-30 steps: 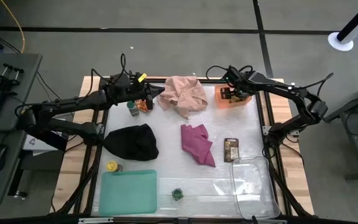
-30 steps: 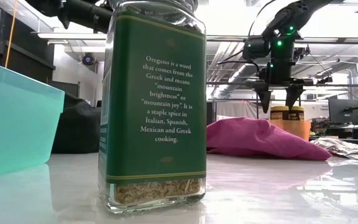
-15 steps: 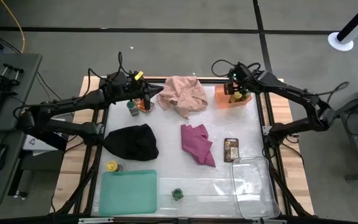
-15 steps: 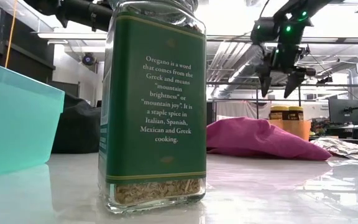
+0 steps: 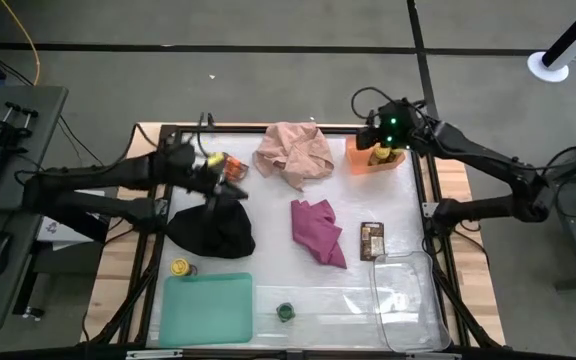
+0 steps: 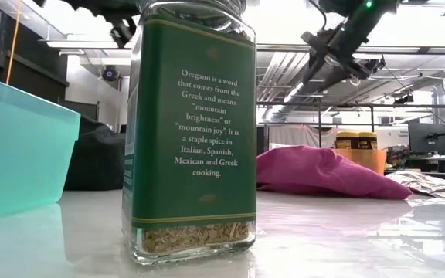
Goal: Sort spices by type
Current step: Put the yellow seasoning bottle into the orange bin
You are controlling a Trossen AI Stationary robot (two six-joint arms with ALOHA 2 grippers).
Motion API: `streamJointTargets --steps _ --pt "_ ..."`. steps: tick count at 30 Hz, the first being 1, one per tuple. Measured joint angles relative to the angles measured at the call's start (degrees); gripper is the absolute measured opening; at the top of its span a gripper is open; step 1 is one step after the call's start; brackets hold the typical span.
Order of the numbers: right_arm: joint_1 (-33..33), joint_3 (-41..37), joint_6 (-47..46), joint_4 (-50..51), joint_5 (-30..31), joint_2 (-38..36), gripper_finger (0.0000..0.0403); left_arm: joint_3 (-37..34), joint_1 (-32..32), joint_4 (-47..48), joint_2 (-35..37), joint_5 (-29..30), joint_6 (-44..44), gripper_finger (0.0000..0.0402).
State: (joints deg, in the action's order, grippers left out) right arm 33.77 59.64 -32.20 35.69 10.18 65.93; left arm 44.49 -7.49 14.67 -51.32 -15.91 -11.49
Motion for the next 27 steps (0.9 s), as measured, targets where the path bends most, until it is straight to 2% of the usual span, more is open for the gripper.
streamJointTargets --steps 3,4,5,9,12,14,17,22,27 --pt "-4.69 0.0 2.02 -1.92 0.0 0.38 0.0071 0.0 9.94 4.11 1.68 9.1 -3.72 0.0" --pt "-6.25 0.0 3.41 -2.41 -0.02 0.42 0.0038 0.02 13.44 4.97 1.93 12.33 -5.84 0.0" --pt "-7.94 0.0 4.7 -3.2 -0.17 0.42 0.0022 0.41 17.16 6.52 1.98 15.75 -8.26 0.0" --pt "-13.46 0.0 5.8 -4.15 -1.0 0.42 0.0007 6.06 31.03 20.1 -1.51 28.7 -20.09 0.0" --pt "-17.16 0.0 7.68 -3.64 -2.55 0.42 0.0006 12.87 38.63 34.73 -7.49 32.85 -32.78 0.0" --pt "-19.55 -0.04 8.96 -3.25 -2.76 0.42 0.0006 17.68 41.99 44.66 -12.09 31.98 -41.95 0.0" --pt "-22.2 -0.15 11.06 -3.36 -2.78 0.42 0.0002 23.24 45.87 55.36 -18.86 25.93 -50.57 0.0" --pt "-24.73 -0.15 11.95 -3.37 -2.08 0.42 0.0001 25.11 50.14 61.4 -26.01 16.24 -53.9 0.0" --pt "-25.36 -0.2 13.11 -3.37 -1.79 0.42 0.0001 25.11 52.5 67.05 -28.54 13.64 -57.94 0.0"
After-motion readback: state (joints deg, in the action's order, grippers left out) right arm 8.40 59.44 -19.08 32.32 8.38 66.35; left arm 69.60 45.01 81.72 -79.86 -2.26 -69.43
